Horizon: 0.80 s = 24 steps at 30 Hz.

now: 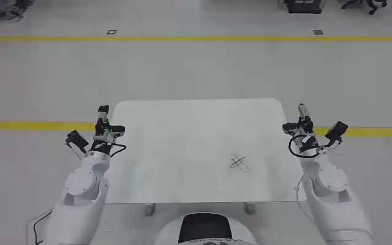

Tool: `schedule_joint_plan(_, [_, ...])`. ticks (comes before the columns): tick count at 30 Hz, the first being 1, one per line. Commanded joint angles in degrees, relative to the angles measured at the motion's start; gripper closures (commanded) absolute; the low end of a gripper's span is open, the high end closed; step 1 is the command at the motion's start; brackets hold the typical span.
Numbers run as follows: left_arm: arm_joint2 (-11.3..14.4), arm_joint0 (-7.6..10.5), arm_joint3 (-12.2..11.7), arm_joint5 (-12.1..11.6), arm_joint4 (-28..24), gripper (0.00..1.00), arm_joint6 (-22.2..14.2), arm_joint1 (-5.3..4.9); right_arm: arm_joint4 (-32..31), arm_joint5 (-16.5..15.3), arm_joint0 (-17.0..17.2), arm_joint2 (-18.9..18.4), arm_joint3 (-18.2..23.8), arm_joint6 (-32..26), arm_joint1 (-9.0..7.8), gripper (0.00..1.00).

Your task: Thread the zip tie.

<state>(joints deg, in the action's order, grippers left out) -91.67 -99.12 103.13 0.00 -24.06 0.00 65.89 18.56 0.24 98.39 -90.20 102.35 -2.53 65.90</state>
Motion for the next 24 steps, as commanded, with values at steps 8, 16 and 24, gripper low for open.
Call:
schedule_joint_plan(8, [0.0,0.0,0.0,0.0,0.0,0.0,0.0,0.0,-7.96,-1.43,0.03,1.61,-0.38,-4.45,-0.24,0.0])
schedule_joint_plan(16, [0.0,0.0,0.0,0.0,0.0,0.0,0.0,0.0,-17.43,-1.06,-1.95,2.15,0.59,-9.62,-0.78,0.0])
schedule_joint_plan(24, [0.0,0.0,0.0,0.0,0.0,0.0,0.0,0.0,-32.41,-0.85,-6.54,4.09,0.33,-21.51,-1.86,0.0])
